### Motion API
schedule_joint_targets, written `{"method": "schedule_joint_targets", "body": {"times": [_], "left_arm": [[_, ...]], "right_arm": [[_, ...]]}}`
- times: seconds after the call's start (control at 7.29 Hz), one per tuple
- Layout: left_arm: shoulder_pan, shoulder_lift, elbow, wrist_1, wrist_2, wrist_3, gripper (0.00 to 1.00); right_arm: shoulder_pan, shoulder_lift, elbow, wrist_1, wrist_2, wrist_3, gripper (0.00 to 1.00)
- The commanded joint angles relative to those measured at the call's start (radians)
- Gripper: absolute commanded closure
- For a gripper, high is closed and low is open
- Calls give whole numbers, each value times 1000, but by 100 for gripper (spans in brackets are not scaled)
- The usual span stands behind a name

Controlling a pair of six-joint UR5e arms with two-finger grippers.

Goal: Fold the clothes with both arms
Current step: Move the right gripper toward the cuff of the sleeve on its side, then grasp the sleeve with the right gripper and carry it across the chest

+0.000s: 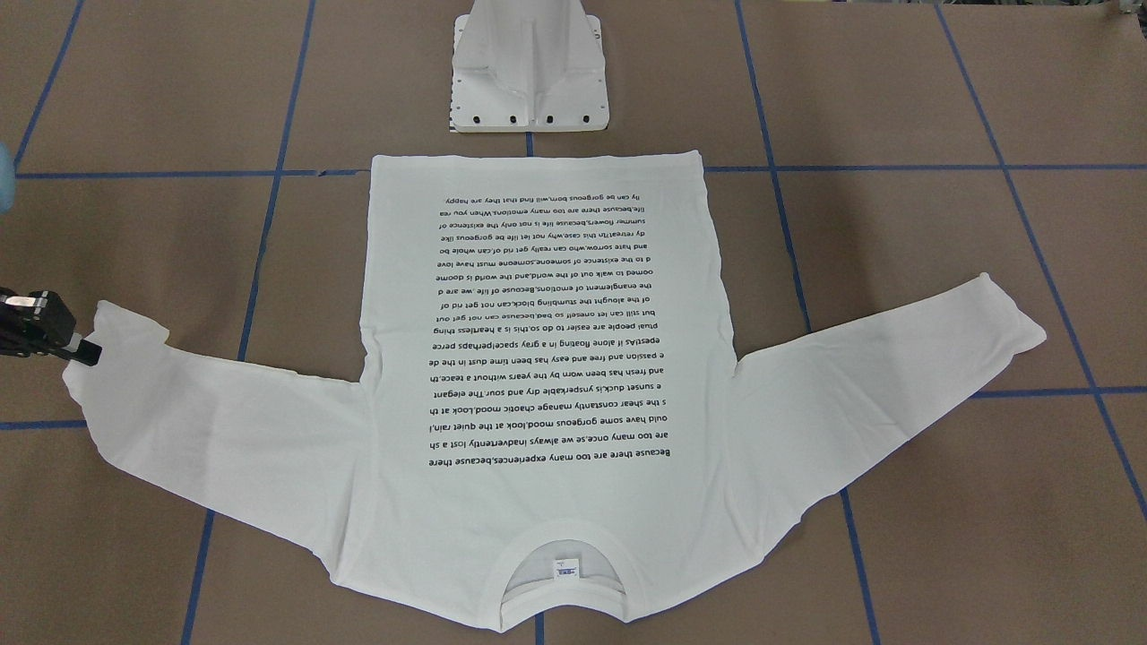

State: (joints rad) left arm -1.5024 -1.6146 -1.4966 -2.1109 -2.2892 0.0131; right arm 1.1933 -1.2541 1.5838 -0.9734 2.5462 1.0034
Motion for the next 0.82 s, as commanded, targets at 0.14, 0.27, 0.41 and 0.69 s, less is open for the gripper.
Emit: {"method": "schedule_joint_targets", "body": {"times": [0.14,0.27,0.41,0.69], "left_arm": [[1,-1,-2,-8,-1,1,0],[1,-1,2,-9,0,2,0],[1,-1,7,-14,1,1,0],[1,1,15,-12,1,2,0]], "right_arm": [[-205,324,15,-5,-240,400,100],[-281,405,13,-68,-356,418,100],[-349,492,-1,-152,-427,414,100],[-464,525,-7,-169,-556,411,100]]}}
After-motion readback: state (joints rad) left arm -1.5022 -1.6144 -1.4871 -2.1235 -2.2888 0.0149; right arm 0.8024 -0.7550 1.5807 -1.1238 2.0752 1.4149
